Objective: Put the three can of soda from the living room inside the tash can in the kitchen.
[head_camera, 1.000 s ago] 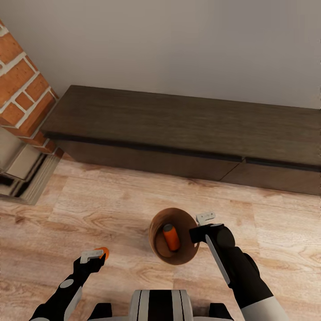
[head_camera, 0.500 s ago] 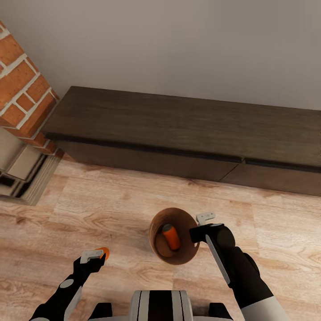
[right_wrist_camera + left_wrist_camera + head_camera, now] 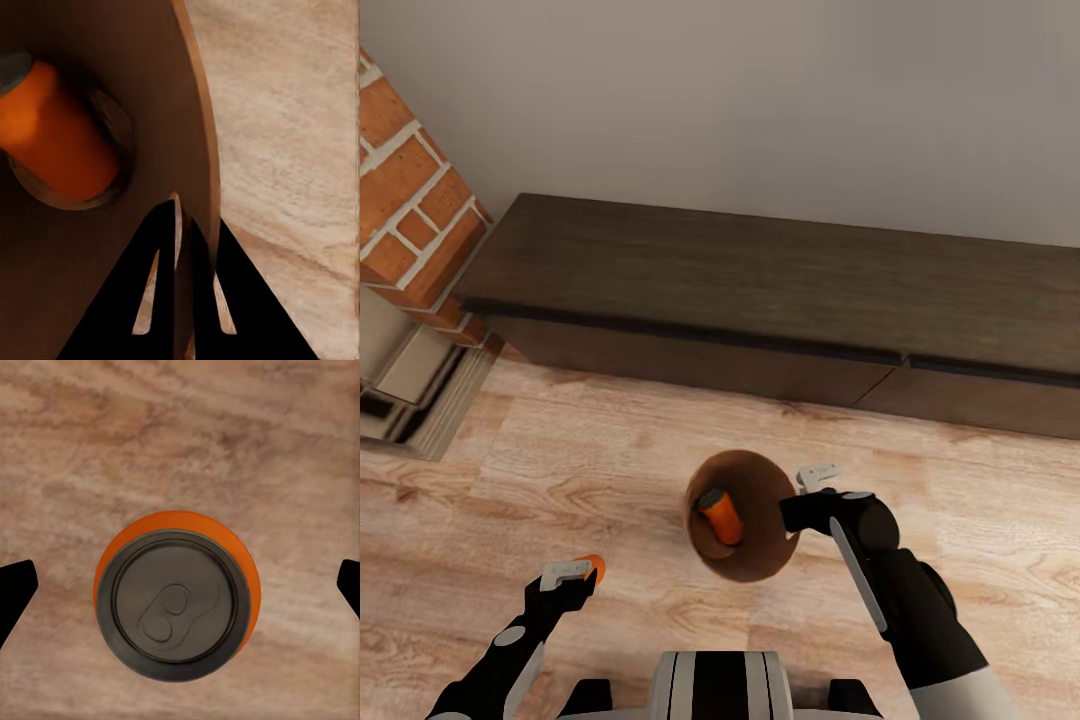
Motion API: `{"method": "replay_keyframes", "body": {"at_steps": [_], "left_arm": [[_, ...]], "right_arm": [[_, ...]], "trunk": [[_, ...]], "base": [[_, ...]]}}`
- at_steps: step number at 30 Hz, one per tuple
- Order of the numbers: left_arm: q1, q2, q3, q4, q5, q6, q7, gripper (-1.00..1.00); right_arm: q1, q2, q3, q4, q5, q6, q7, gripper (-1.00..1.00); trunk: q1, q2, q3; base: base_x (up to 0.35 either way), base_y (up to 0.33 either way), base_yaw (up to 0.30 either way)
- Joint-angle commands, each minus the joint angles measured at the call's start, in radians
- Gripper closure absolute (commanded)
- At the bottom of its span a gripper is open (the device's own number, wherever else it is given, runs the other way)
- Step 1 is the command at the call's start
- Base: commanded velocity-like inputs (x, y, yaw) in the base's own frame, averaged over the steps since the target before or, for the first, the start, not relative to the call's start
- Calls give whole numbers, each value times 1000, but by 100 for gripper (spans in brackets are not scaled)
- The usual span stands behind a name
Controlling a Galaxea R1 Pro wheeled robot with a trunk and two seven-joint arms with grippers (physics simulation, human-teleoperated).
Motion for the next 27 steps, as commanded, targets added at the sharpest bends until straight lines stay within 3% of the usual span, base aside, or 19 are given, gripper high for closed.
{"method": "replay_keyframes", "body": {"at_steps": [1, 5, 11, 20, 27], "left_arm": [[0, 0, 0, 0, 0, 0, 0, -100], [0, 0, 0, 0, 0, -1, 0, -100], [0, 0, 0, 0, 0, -1, 0, -100], [0, 0, 0, 0, 0, -1, 0, -100], [0, 0, 0, 0, 0, -1, 0, -100]], "right_arm": [[0, -3, 0, -1, -8, 0, 10, 100], [0, -14, -28, -17, -6, 0, 68, 100], [0, -18, -39, -57, -2, 0, 77, 100], [-8, -53, -43, -92, -1, -1, 78, 100], [-14, -57, -104, -100, -1, -1, 80, 100]], "trunk": [[0, 0, 0], [0, 0, 0], [0, 0, 0], [0, 0, 0], [0, 0, 0]], "base": [[0, 0, 0], [0, 0, 0], [0, 0, 0], [0, 0, 0], [0, 0, 0]]}}
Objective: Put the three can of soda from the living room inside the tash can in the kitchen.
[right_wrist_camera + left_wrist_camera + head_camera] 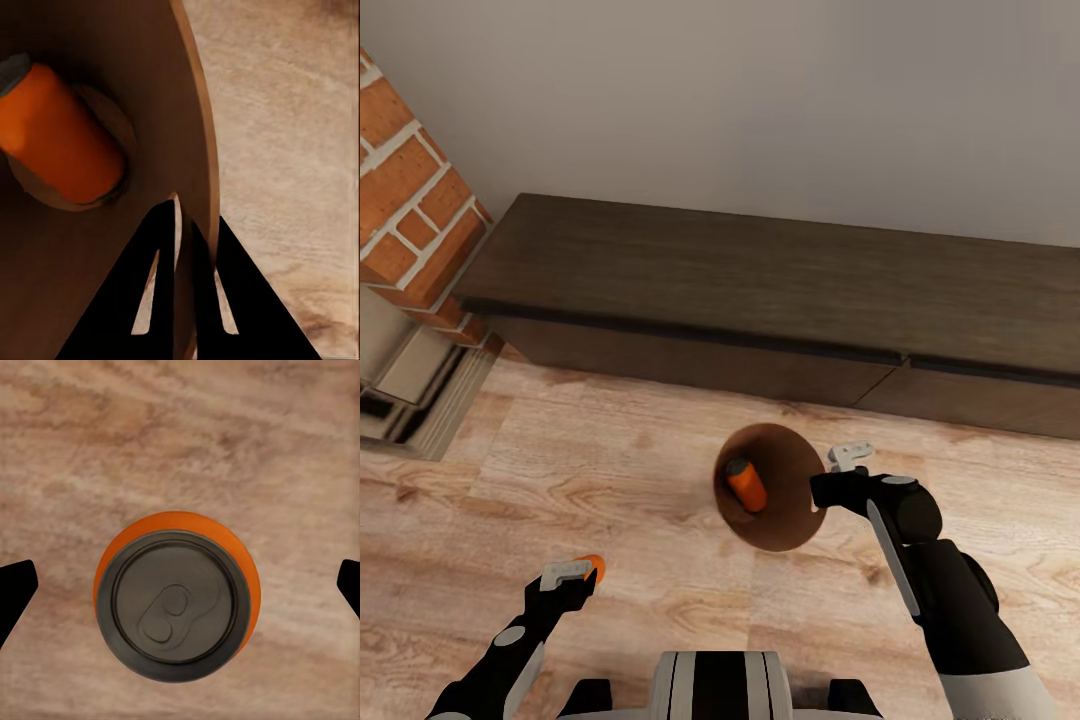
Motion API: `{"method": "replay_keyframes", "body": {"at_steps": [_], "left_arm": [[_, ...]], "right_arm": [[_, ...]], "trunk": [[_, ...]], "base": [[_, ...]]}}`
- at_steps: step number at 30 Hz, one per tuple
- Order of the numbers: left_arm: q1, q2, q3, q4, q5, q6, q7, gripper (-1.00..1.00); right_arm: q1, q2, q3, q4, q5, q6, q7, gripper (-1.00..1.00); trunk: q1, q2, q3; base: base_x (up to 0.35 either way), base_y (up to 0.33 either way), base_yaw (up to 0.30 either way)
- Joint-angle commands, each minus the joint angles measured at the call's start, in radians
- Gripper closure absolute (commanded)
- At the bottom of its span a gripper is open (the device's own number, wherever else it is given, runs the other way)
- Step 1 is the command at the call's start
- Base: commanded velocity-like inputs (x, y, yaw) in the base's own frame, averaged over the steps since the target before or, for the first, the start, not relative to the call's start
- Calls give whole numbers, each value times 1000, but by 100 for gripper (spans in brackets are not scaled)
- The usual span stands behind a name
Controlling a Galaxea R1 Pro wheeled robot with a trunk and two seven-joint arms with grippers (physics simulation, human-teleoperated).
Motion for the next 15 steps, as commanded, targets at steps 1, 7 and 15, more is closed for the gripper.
{"method": "replay_keyframes", "body": {"at_steps": [1, 7, 15], "left_arm": [[0, 0, 0, 0, 0, 0, 0, -100], [0, 0, 0, 0, 0, 0, 0, -100], [0, 0, 0, 0, 0, 1, 0, -100]], "right_arm": [[0, 0, -1, 0, -44, 3, 9, 100], [0, 1, -8, -1, -44, 4, 9, 100], [0, 1, -10, -1, -45, 4, 9, 100]], "trunk": [[0, 0, 0], [0, 0, 0], [8, -14, -6]], "base": [[0, 0, 0], [0, 0, 0], [0, 0, 0]]}}
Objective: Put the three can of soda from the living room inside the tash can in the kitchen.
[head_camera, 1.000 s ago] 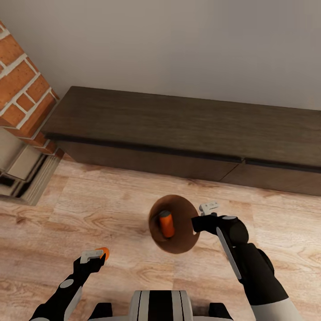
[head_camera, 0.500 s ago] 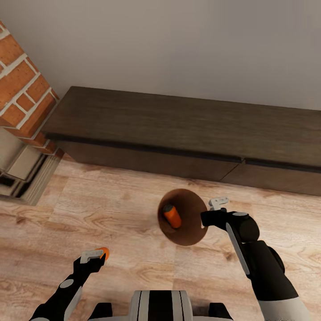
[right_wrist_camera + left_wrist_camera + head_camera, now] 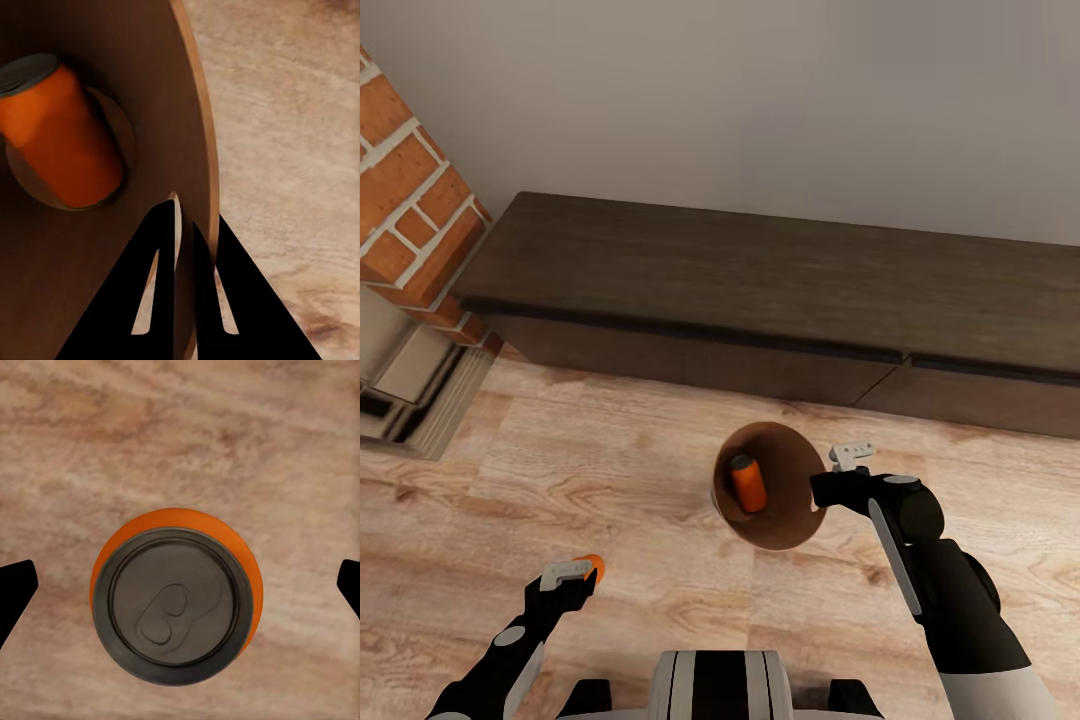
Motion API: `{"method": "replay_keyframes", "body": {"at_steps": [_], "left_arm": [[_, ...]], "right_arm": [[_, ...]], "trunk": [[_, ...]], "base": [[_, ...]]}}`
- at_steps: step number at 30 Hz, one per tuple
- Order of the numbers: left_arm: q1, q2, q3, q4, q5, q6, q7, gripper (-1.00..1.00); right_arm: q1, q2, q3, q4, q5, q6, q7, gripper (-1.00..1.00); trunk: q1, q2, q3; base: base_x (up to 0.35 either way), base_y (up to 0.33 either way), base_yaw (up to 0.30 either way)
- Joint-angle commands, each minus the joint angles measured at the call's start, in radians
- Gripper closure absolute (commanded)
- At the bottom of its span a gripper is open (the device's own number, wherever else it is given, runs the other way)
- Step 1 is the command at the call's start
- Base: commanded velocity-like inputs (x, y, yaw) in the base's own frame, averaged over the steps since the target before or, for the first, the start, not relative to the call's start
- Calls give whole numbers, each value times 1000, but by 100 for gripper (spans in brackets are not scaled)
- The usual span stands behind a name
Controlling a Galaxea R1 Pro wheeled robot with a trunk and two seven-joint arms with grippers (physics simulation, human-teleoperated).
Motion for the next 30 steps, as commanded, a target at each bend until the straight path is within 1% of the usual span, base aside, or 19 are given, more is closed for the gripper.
{"method": "replay_keyframes", "body": {"at_steps": [1, 3, 6, 11, 14, 17, 22, 26, 29, 30], "left_arm": [[0, 0, 0, 0, 0, 0, 0, -100], [0, 0, 0, 0, 0, 0, 0, -100], [0, 0, 0, 0, 0, 0, 0, -100], [0, 0, 0, 0, 0, 0, 0, -100], [0, 0, 0, 0, 0, 0, 0, -100], [0, 0, -1, 0, 0, 0, 0, -100], [0, 0, 0, 0, 0, 0, 0, -100], [0, 0, -1, 0, 0, 0, 0, -100], [0, 0, -1, 0, 0, 0, 0, -100], [0, 0, -1, 0, 0, 0, 0, -100]], "right_arm": [[0, 0, 1, 0, -29, 2, 7, 100], [0, 0, 1, 0, -29, 1, 7, 100], [0, 0, 1, 0, -29, 2, 7, 100], [1, 0, 1, 0, -29, 2, 7, 100], [0, 0, 1, 0, -29, 1, 7, 100], [1, 0, 1, 0, -29, 2, 7, 100], [0, 0, 1, 0, -29, 2, 7, 100], [0, 0, 1, 0, -29, 1, 7, 100], [1, 0, 1, 0, -29, 2, 7, 100], [1, 0, 1, 0, -29, 2, 7, 100]], "trunk": [[0, 0, 0], [0, 0, 0], [11, -21, -9], [11, -21, -9], [23, -42, -19], [23, -42, -19], [42, -77, -34], [42, -77, -34], [54, -98, -44], [54, -98, -44]], "base": [[0, 0, 0], [0, 0, 0], [0, 0, 0], [0, 0, 0], [0, 0, 0], [0, 0, 0], [0, 0, 0], [0, 0, 0], [0, 0, 0], [0, 0, 0]]}}
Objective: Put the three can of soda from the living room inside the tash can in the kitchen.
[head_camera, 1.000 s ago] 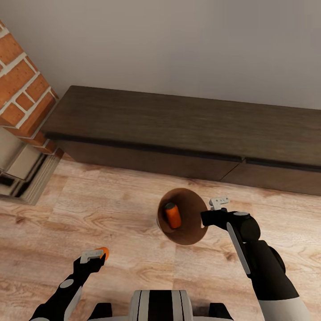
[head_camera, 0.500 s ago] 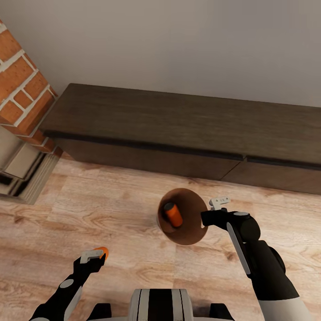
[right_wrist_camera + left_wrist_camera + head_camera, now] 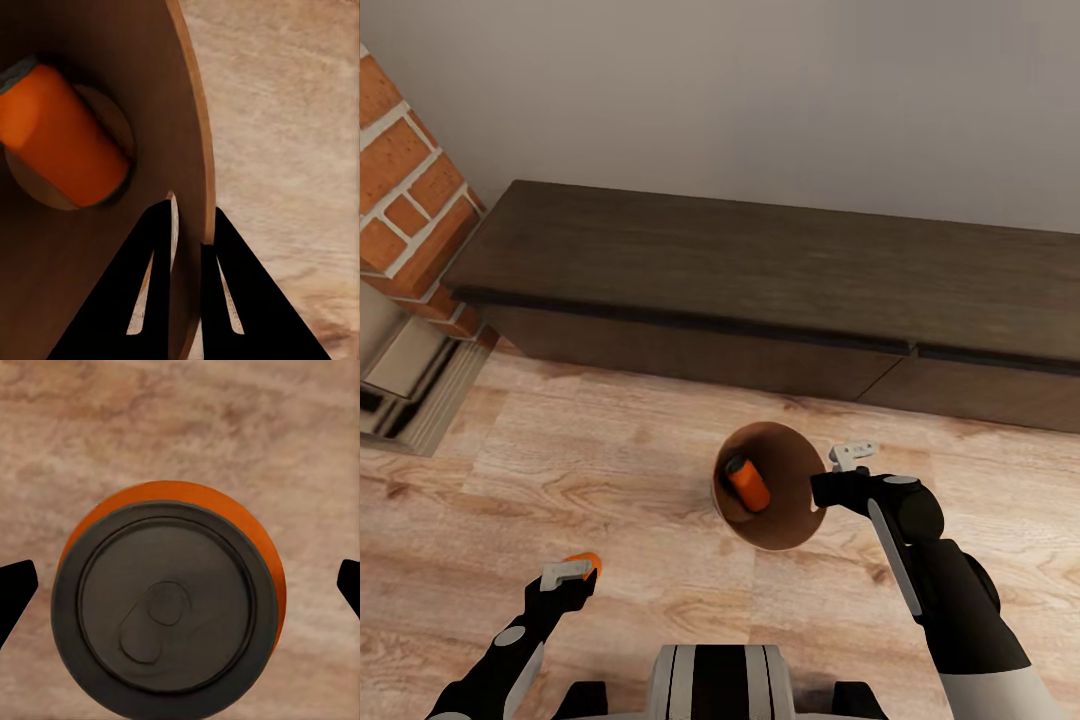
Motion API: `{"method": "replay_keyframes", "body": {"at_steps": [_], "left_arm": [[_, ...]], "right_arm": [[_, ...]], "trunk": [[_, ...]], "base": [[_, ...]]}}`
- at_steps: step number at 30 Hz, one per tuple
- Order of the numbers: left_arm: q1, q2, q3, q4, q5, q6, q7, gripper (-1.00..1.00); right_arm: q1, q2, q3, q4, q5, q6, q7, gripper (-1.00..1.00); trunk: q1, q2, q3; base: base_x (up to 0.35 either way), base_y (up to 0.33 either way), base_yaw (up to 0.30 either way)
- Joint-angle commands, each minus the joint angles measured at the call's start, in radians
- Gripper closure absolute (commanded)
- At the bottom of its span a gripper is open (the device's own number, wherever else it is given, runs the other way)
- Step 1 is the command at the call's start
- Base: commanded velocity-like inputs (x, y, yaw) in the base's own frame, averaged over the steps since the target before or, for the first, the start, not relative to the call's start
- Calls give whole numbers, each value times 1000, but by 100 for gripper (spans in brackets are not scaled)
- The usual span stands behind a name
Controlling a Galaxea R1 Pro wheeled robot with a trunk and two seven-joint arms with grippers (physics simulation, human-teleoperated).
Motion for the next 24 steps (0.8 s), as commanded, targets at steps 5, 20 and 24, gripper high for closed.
{"method": "replay_keyframes", "body": {"at_steps": [5, 20, 24], "left_arm": [[0, 0, 0, 1, 0, 0, 0, -100], [0, 0, 0, 1, 0, 0, 0, -100], [0, 0, 0, 1, 0, 0, 0, 100]], "right_arm": [[0, 0, -1, 0, -28, 2, 13, 100], [-1, 0, -1, 1, -28, 2, 13, 100], [0, 0, -1, 1, -28, 2, 13, 100]], "trunk": [[0, 0, 0], [8, -14, -6], [8, -14, -6]], "base": [[0, 0, 0], [0, 0, 0], [0, 0, 0]]}}
